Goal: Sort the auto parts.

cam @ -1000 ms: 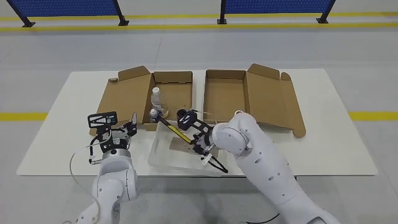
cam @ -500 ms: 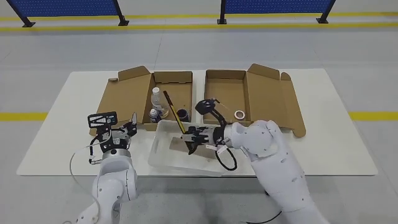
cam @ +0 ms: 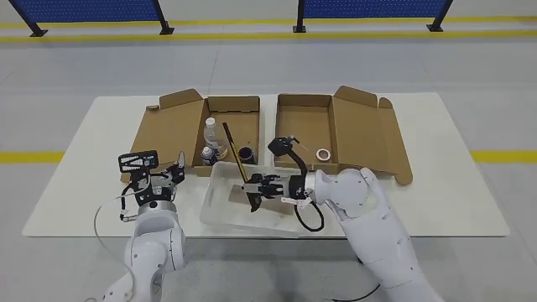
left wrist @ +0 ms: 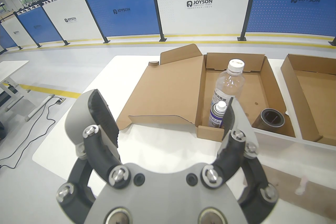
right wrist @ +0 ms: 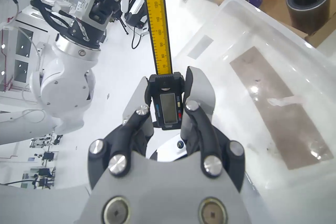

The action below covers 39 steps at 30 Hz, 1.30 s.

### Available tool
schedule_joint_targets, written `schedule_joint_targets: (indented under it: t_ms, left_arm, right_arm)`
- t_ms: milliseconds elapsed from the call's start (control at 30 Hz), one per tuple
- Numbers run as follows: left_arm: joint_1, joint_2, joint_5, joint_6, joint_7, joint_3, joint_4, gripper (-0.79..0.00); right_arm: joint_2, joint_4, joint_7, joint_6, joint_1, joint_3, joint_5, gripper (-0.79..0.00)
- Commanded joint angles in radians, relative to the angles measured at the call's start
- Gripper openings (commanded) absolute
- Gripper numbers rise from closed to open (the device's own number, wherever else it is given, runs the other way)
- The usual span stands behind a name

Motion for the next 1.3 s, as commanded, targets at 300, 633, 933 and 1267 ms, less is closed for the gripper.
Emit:
schedule_joint_targets:
  t_ms: [300, 633, 933, 1267]
  left_arm:
    - [0.000, 0.000, 0.000, 0.000, 0.000, 0.000, 0.000, 0.000]
    - [0.000, 0.000, 0.000, 0.000, 0.000, 0.000, 0.000, 0.000]
    - [0.000, 0.000, 0.000, 0.000, 0.000, 0.000, 0.000, 0.000]
    - [0.000, 0.000, 0.000, 0.000, 0.000, 0.000, 0.000, 0.000]
  right_arm:
    - [0.022, -0.047, -0.058, 0.032, 0.012, 0.034, -0.035, -0.785]
    - [0.045, -0.086, -0.217, 0.240, 0.020, 0.117, -0.217, -0.785]
    - [0.048, 0.019, -0.295, 0.461, 0.108, 0.104, -0.412, -0.785]
    - [0.024, 0.315, -0.320, 0.570, 0.267, 0.028, -0.466, -0.785]
